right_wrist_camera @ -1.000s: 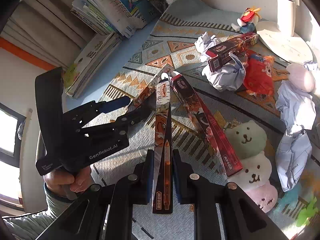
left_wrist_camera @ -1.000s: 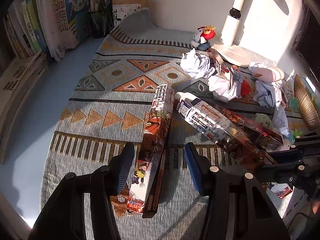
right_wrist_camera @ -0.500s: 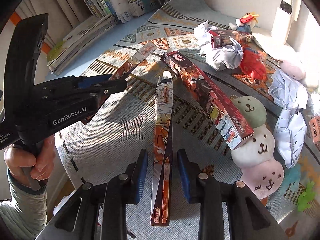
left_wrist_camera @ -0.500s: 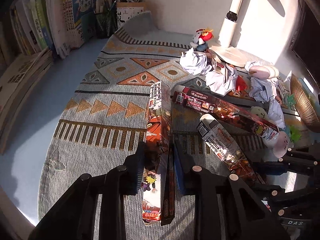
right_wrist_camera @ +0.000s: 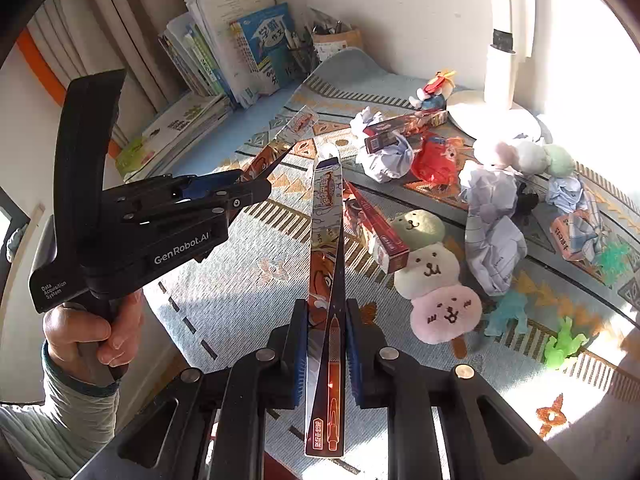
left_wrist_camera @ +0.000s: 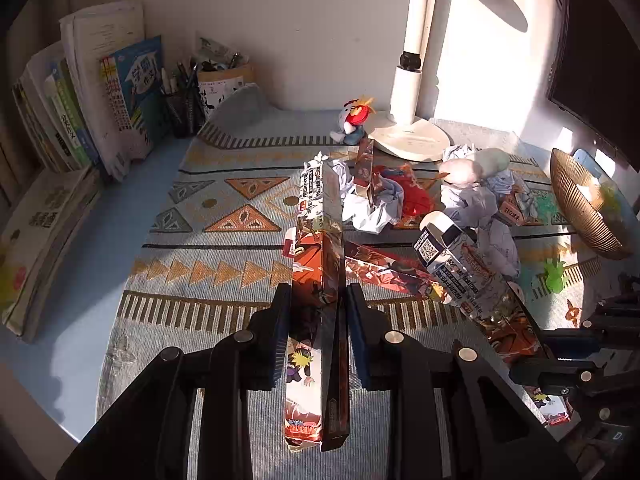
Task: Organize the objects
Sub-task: 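Carry the red snack box with the right gripper into the brown bowl and release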
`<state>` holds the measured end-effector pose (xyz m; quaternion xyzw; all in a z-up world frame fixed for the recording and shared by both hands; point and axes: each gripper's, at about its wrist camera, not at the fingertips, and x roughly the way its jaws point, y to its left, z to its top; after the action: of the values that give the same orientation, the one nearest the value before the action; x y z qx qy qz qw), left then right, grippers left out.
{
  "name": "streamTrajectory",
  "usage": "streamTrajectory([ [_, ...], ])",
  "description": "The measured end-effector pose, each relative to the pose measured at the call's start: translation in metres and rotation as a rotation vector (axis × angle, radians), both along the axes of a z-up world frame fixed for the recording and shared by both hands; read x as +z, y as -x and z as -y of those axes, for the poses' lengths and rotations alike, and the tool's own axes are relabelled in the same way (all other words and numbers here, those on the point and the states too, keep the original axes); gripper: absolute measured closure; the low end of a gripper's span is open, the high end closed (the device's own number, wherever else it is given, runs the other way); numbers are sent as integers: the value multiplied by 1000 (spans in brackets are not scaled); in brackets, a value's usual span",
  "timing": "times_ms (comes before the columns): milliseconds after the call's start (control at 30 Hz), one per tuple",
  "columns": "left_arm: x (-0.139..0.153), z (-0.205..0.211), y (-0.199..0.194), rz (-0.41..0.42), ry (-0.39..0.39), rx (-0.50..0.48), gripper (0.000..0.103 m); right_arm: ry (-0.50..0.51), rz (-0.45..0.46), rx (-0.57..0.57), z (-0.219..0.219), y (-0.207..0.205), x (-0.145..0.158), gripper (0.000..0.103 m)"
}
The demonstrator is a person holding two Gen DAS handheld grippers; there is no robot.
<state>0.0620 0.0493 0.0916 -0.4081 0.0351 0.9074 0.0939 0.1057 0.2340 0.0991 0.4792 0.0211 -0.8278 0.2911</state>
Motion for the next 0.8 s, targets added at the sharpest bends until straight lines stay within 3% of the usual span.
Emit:
streamTrajectory([
  [200, 50, -75, 9, -87, -45, -178, 79, 38, -168, -282, -105, -9, 70, 86],
  [333, 80, -145, 27, -106, -152, -350, 79, 22, -286, -539, -185, -12, 112, 86],
  [400, 87, -183, 39, -89, -199, -425, 79, 26, -303, -655, -222, -9, 122, 86],
  [567, 88, -265, 75, -14, -286, -547, 79, -55, -296, -882, -293, 16, 122, 86],
  [800, 73, -341, 84, 34, -339, -618, 78, -95, -199, -942, -331, 51, 93, 86],
])
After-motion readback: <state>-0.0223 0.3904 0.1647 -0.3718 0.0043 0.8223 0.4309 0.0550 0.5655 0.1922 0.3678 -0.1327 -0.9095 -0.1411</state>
